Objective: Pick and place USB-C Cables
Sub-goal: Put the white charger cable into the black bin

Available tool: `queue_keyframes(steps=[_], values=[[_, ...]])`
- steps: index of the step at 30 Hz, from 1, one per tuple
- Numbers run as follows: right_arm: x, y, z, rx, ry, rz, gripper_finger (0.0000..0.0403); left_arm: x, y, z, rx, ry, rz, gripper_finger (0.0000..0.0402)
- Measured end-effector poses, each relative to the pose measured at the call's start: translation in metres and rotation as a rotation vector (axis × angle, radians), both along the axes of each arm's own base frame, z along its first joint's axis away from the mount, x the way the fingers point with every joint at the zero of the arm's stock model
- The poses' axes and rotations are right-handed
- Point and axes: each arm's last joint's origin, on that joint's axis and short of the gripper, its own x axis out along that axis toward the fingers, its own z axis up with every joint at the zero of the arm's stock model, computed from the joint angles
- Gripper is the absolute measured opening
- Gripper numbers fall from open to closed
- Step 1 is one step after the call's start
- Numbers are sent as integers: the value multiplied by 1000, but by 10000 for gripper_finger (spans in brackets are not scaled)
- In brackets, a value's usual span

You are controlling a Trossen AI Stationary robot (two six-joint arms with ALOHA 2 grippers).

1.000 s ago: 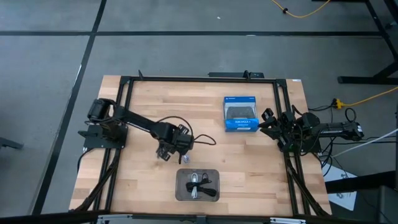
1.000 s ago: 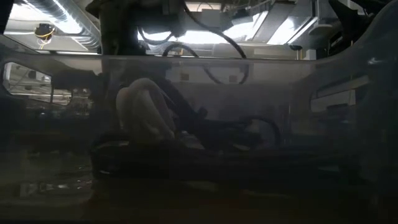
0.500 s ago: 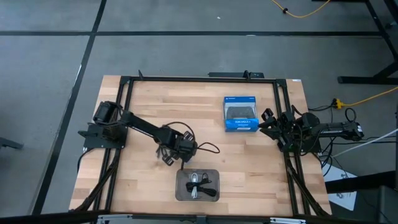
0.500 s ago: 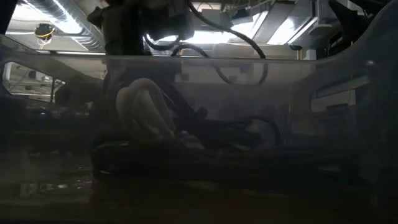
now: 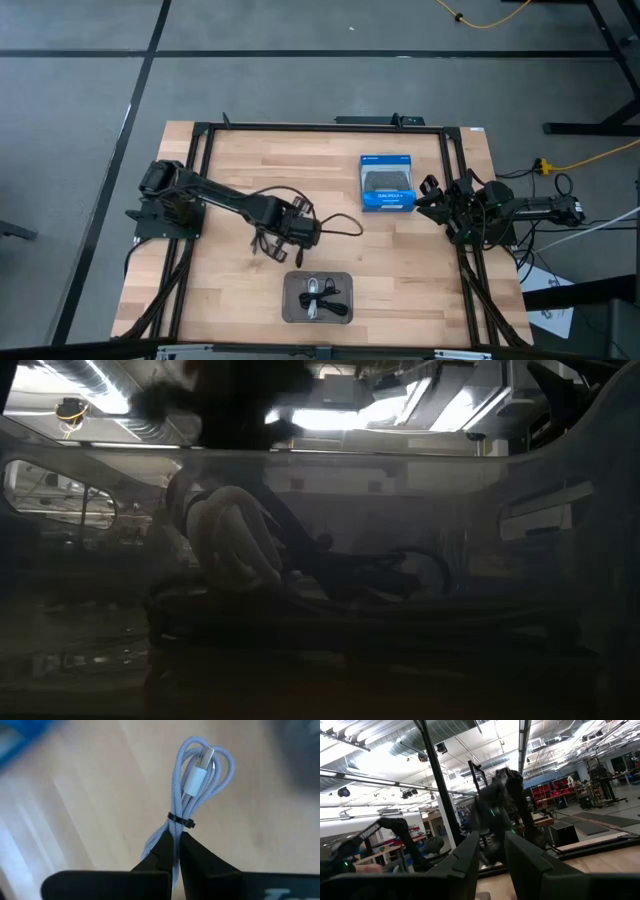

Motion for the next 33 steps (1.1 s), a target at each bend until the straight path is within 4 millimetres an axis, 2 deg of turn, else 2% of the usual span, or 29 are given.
queue_keyframes(steps=[3,7,13,19,25,33], values=[[0,0,0,-1,-3,0,97,5,-12,30,-184,-90,77,4],[-1,0,1,-1,-16,-1,97,13,-33,56,-409,-183,246,2],[-1,0,1,1,-15,0,97,16,-69,70,-618,-298,387,2],[0,0,1,25,-1,12,97,12,-91,57,-650,-275,524,1],[0,0,0,24,5,13,97,21,-106,26,-690,-138,530,4],[0,2,0,-1,5,63,97,26,-104,21,-718,-123,593,76]])
